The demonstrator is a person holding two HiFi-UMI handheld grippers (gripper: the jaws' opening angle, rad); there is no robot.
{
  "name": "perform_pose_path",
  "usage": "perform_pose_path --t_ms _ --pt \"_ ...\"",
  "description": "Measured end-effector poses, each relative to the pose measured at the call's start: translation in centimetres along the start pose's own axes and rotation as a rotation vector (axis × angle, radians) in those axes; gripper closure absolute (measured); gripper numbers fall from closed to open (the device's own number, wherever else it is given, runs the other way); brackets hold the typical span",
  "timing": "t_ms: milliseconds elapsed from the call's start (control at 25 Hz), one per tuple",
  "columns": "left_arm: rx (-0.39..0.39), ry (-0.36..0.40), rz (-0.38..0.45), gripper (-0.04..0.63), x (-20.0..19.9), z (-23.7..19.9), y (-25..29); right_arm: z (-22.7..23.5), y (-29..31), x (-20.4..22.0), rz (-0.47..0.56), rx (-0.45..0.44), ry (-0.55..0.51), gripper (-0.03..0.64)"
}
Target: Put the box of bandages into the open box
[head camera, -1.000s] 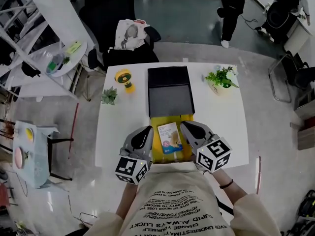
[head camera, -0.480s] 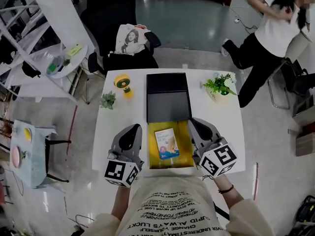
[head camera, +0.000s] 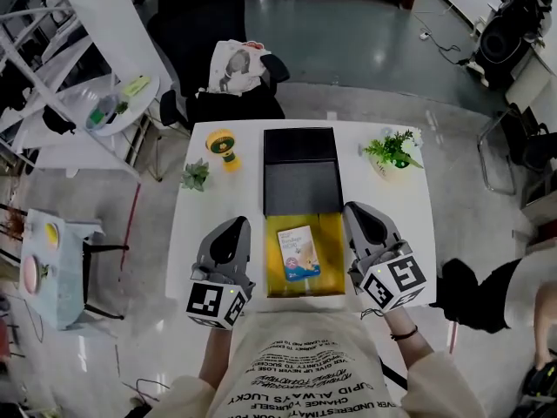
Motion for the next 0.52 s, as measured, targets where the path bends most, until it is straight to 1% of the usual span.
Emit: perform_pose_path --t_ms 200,520 --pt "-0.011 0.007 -0.004 0.572 0.09 -0.33 0.15 0.43 0.01 -0.08 0.008 0.016 -0.009 0.614" --pt "-0.006 0.008 -0.014 0.572 0.15 -0.21 -0.01 0.24 -0.30 -0.21 0.004 0.028 -0.034 0.614"
Point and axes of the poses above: the fingertips, and each gripper's own axes: y forward along the fingers, z to its right, x out of its underside, the point moved 8 cm from there along -y, backward along the fingers, and after that the axes turned 7 degrees about y, right-handed, at the moved point
